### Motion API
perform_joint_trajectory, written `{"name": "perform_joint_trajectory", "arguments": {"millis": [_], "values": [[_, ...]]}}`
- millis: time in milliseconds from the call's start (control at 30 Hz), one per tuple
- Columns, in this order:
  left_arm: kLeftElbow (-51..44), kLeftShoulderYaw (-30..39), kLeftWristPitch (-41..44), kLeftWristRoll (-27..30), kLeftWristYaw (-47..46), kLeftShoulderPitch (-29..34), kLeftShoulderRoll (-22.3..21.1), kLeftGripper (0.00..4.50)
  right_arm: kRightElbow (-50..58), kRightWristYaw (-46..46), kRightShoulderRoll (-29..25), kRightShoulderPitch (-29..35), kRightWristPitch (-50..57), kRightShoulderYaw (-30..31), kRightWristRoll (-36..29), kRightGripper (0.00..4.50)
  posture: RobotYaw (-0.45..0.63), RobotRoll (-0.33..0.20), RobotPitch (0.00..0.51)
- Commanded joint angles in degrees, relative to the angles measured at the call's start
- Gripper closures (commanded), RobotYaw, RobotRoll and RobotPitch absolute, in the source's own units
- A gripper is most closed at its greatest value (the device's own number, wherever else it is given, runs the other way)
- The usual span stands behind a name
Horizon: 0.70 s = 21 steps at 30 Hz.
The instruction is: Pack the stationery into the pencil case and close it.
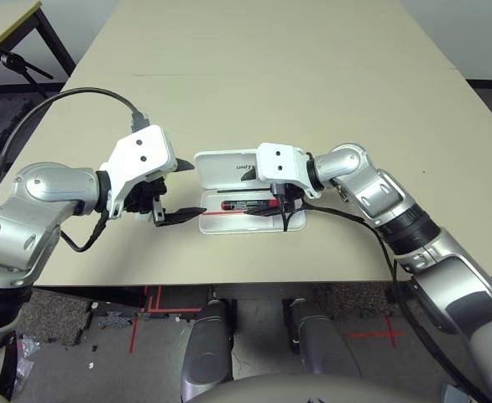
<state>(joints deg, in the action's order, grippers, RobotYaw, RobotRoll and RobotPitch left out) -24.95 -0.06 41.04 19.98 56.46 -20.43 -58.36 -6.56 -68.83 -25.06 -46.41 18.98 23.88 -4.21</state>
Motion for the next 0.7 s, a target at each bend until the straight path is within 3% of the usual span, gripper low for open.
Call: {"name": "perform_joint_trajectory", "arguments": {"millis": [33, 267, 333, 533, 700], "values": [[-1.3, 1.4, 7.0, 0.2, -4.0, -0.2, -0.3, 0.00, 5.6, -6.1, -5.2, 1.0, 8.9, -3.0, -6.2, 0.04, 0.06, 0.000, 0.170], [0.6, 1.5, 15.7, -2.4, -12.0, 0.7, 0.0, 0.00, 8.8, -12.0, -17.0, 4.1, 16.4, -7.0, -11.6, 0.04, 0.07, 0.000, 0.177], [1.3, 1.4, 18.1, -3.1, -14.5, 1.0, 0.7, 0.00, 9.9, -11.5, -18.2, 5.1, 17.4, -7.7, -12.3, 0.04, 0.07, 0.000, 0.179], [2.9, 4.6, 31.1, -1.1, -22.0, -1.6, 8.8, 0.00, 12.4, -9.4, -18.9, 7.6, 20.0, -9.3, -14.4, 0.04, 0.06, 0.000, 0.181], [11.1, 5.4, 36.0, -5.7, -30.8, -5.0, 14.0, 0.00, 12.7, -8.4, -18.9, 7.8, 19.3, -8.7, -14.1, 0.04, 0.06, 0.000, 0.180]]}}
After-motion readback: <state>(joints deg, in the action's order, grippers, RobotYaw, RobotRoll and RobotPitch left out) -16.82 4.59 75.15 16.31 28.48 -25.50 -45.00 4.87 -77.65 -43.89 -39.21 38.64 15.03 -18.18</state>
